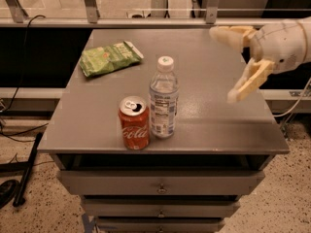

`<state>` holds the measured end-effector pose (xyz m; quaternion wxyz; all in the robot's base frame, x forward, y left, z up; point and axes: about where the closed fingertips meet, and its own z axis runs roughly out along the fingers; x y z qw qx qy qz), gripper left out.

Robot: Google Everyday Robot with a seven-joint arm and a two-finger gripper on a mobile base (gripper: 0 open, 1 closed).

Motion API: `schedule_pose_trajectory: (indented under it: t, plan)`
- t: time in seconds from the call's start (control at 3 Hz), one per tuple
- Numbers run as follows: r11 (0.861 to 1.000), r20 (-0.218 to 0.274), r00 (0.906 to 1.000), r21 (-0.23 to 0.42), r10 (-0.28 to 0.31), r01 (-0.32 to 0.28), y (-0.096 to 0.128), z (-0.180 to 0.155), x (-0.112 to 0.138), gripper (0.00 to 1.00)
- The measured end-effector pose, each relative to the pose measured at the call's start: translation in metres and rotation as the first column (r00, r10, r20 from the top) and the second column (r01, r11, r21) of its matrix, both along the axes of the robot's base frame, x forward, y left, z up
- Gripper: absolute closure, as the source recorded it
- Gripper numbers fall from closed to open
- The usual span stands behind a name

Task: Move blue plastic bottle near coke can

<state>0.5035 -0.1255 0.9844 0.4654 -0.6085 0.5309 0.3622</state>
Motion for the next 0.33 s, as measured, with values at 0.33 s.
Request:
schedule_pose_trajectory:
  t: [0.33]
  plan:
    - [0.999,0.066,0.9967,0.02,-0.047,0.045,-0.0164,0.0289,0.0085,0.0]
